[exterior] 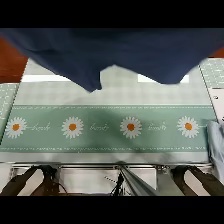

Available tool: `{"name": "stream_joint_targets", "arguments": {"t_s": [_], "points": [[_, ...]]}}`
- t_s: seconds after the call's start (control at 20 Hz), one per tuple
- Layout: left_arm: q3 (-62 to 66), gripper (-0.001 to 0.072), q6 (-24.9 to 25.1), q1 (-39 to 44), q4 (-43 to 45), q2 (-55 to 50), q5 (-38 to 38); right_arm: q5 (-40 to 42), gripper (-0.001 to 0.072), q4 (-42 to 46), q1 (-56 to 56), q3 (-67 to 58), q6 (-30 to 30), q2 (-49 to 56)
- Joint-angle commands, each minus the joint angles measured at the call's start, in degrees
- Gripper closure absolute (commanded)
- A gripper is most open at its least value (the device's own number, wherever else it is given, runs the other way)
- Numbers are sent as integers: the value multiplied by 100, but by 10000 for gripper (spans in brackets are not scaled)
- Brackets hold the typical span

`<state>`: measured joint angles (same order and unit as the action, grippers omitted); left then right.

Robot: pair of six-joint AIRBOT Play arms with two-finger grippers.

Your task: Fold the shirts.

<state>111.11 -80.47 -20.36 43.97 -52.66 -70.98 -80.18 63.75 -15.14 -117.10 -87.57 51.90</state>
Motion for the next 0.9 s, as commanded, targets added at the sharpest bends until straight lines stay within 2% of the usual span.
{"name": "stream_joint_targets", "arguments": {"t_s": [0.0,0.1,0.3,0.45,0.55,0.7,0.75,0.85], "points": [[822,686,-129,-59,1392,686,-186,-562,685,874,7,-240,-79,-1005],[704,686,-341,177,1971,1123,-428,-841,685,1189,9,-240,-151,-1388],[157,686,-391,1486,3331,1825,-737,-1357,685,1281,9,-238,-184,-1690],[-278,686,-629,2308,4192,2024,-1207,-1690,685,1123,7,76,-184,-1690],[-776,686,-756,2441,4371,2013,-1416,-1849,685,804,7,723,-166,-1690],[-2138,686,-796,2433,4352,1987,-1104,-1379,685,299,7,2184,24,-1687],[-2719,686,-822,2430,4363,1950,-791,-1084,685,254,9,2710,118,-1672],[-3790,686,-1226,2430,4551,1731,72,-372,685,321,9,3792,249,-1552]]}}
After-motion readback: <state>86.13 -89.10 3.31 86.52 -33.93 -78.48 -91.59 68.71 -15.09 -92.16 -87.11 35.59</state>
